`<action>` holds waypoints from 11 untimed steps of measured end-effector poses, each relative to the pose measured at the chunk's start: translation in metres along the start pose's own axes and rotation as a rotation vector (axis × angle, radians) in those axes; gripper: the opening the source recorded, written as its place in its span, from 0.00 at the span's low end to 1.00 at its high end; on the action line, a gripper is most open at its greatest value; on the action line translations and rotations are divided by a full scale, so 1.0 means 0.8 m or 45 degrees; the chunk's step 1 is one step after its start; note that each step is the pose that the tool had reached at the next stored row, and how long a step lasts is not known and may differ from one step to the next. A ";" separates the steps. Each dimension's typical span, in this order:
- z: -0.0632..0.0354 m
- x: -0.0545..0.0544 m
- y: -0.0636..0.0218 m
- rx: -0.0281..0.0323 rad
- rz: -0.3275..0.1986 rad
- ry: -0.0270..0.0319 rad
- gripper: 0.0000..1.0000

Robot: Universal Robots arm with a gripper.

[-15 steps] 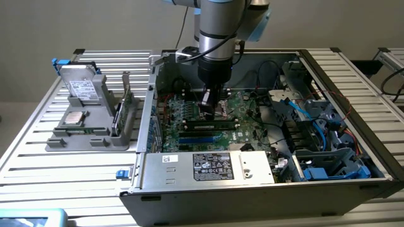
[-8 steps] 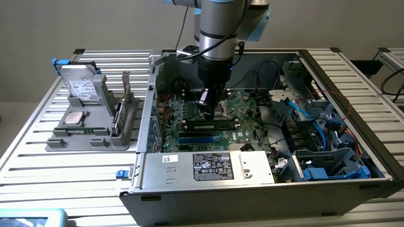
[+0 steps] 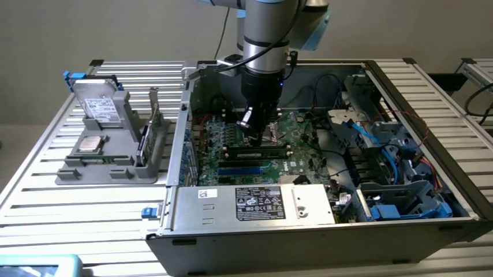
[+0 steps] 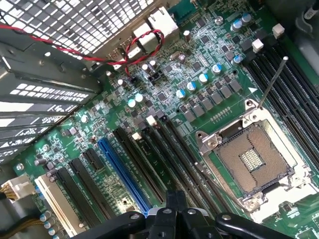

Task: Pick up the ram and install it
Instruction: 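Press down the ram until it locks into place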

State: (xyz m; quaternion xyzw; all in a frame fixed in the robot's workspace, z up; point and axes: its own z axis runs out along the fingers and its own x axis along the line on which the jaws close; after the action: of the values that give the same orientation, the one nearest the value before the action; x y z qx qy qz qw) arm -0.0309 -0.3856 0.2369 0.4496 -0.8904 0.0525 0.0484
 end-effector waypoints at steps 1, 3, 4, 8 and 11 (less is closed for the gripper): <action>0.000 0.000 0.000 0.0022 0.013 -0.0020 0.11; 0.000 0.000 0.000 0.0094 0.036 -0.0084 0.11; 0.000 0.000 0.000 0.0141 0.048 -0.0125 0.11; 0.000 0.000 0.000 0.0321 0.095 -0.0285 0.11; 0.000 0.000 0.000 0.0416 0.132 -0.0368 0.11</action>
State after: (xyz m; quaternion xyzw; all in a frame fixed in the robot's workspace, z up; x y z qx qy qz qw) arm -0.0309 -0.3854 0.2373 0.4043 -0.9121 0.0629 0.0254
